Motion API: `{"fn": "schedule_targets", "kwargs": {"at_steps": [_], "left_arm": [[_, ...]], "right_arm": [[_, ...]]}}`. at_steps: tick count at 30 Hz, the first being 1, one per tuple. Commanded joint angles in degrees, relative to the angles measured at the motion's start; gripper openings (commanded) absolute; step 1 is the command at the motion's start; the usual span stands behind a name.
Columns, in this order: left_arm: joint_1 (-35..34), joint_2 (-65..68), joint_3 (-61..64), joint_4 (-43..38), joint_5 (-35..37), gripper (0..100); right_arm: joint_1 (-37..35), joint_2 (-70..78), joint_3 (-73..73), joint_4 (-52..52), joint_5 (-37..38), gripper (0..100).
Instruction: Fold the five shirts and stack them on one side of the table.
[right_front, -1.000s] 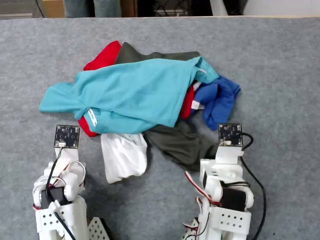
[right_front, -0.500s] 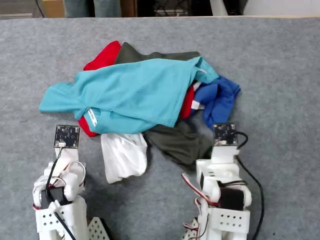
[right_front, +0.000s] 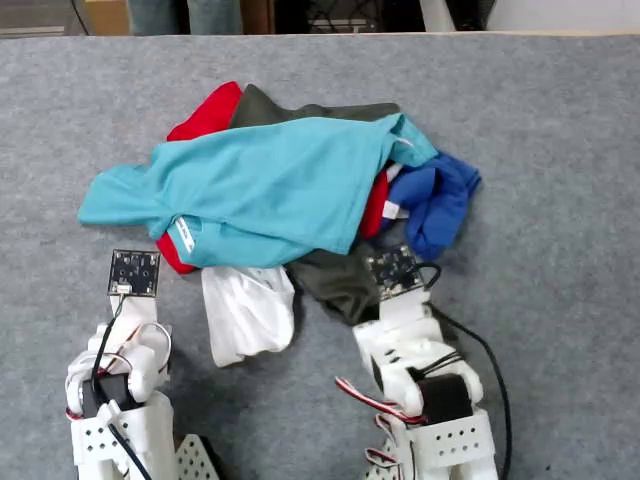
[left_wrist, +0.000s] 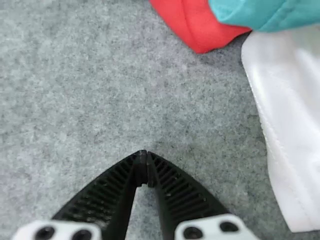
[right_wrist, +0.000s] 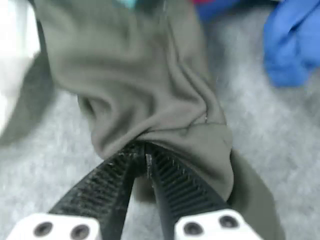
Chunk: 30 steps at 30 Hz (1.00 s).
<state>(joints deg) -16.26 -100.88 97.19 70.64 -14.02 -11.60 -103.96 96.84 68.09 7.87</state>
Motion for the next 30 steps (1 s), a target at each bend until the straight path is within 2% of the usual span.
{"fn": "schedule_targets", "kwargs": {"at_steps": [1,5,10,12,15,23,30], "left_arm": [[-0.13,-0.44,0.22,-0.44,0.18,3],[-0.13,-0.44,0.22,-0.44,0.18,3],[-0.13,-0.44,0.22,-0.44,0.18,3],[-0.13,-0.44,0.22,-0.44,0.18,3],[-0.13,-0.44,0.22,-0.44,0.18,3],[-0.13,-0.44,0.22,-0.44,0.18,3],[-0.13,-0.44,0.22,-0.44,0.18,3]], "right_arm": [[2.81,-3.21,-0.48,-12.48,-0.35,1.5],[7.82,-2.86,-3.56,-20.48,-0.35,1.8],[7.56,-1.89,-14.73,-14.95,-0.53,17.1],[6.33,1.01,-17.63,-11.69,-2.99,19.1],[4.84,8.22,-25.01,-8.53,-7.03,19.1],[2.02,37.32,-49.80,-0.09,-9.41,19.4],[2.11,53.14,-64.40,7.12,-10.37,19.4]]}}
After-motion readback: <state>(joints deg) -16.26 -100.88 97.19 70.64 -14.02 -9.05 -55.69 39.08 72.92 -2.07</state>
